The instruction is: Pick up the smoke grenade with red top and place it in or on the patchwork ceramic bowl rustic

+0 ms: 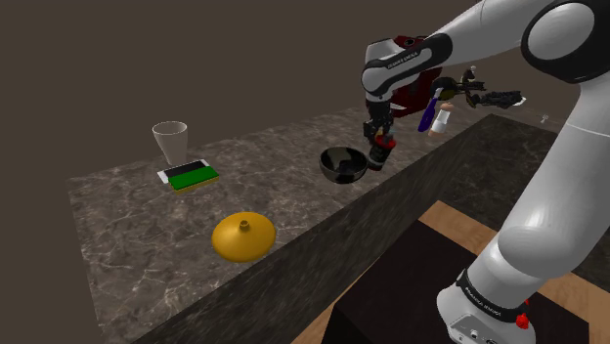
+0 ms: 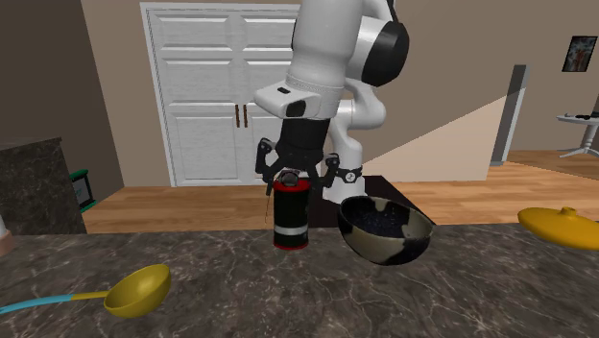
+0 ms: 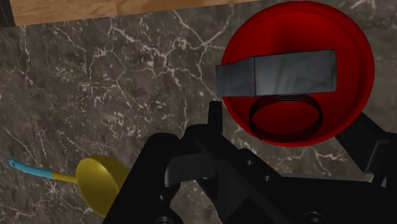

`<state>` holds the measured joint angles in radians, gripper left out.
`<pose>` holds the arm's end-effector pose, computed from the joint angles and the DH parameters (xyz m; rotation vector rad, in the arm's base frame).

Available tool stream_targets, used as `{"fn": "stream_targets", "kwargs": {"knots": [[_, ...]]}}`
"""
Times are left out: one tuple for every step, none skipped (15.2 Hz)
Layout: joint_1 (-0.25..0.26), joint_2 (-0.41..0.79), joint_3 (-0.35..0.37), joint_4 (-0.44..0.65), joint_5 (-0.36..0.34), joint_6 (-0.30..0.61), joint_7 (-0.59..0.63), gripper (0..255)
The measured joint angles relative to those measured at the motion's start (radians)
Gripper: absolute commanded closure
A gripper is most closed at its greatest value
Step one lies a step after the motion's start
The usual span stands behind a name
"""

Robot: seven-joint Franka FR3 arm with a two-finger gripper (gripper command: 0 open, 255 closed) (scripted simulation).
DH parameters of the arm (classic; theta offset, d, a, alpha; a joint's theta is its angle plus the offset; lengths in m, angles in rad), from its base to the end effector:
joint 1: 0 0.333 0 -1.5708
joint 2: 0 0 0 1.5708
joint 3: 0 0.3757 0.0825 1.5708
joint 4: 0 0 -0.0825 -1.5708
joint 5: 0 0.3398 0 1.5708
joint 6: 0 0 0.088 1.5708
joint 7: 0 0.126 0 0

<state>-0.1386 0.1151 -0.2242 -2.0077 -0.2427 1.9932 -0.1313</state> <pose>0.4897 -0.2020 0.4564 2.9228 -0.1720 -0.2685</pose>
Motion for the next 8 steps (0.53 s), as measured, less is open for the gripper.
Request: {"fn": "stream_targets", "kwargs": {"knots": [[0.000,-0.005,0.000,0.007,0.000,-0.012,-0.002,255],[0.001,-0.010,0.001,0.018,0.001,-0.027,-0.004,255],[0.002,-0.015,0.001,0.023,0.001,-0.038,-0.005,255],[0.001,-0.022,0.000,0.029,0.000,-0.050,-0.009,255],[0.002,-0.030,0.001,0.034,-0.001,-0.063,-0.011,255],[0.003,-0.033,0.001,0.044,0.000,-0.076,-0.012,255],[0.003,-0.036,0.001,0.052,0.000,-0.086,-0.016,255],[0.004,-0.040,0.002,0.058,0.000,-0.095,-0.016,255]]}}
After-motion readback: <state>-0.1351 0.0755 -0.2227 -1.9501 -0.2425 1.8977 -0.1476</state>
